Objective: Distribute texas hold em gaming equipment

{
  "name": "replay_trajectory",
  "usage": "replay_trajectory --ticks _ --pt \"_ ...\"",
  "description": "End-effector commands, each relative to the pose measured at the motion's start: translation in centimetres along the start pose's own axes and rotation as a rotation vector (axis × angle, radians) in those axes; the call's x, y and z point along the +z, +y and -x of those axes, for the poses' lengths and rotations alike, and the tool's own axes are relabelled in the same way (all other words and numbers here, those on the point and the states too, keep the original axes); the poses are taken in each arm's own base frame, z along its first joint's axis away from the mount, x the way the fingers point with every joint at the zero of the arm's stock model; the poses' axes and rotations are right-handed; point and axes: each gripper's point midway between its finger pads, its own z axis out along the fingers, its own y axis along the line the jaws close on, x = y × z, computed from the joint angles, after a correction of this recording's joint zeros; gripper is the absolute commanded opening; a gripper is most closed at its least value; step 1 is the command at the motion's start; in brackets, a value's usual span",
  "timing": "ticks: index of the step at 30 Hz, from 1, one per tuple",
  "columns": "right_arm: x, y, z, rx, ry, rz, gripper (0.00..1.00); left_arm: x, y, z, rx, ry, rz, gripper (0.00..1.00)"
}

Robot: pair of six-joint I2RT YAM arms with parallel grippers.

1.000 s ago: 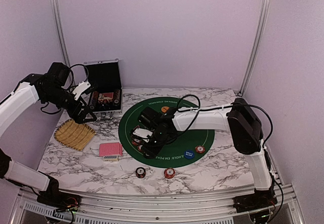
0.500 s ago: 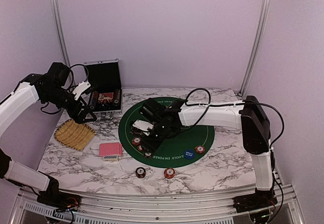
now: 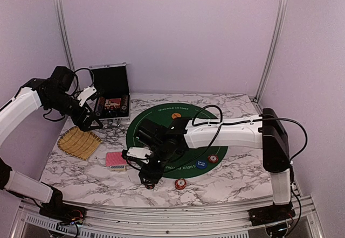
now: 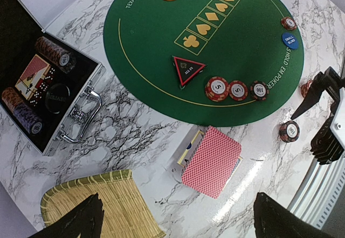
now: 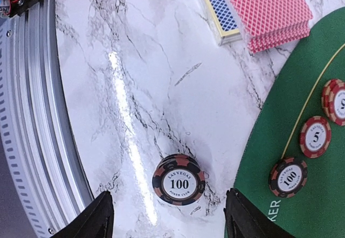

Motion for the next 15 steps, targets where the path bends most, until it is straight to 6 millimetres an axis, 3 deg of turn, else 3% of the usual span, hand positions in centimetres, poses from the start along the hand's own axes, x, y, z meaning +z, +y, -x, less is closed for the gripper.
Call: replay_trajectory --ticks 1,15 --pt "1.6 0.4 -1.1 -0.016 0.053 0.035 0.69 -1.0 -0.5 0.6 0.020 -0.021 -0.005 0.99" --pt "4.5 -0.3 -2.6 -0.012 0.102 0.026 0.70 -0.9 -0.5 0.5 0.021 -0.016 -0.007 0.99"
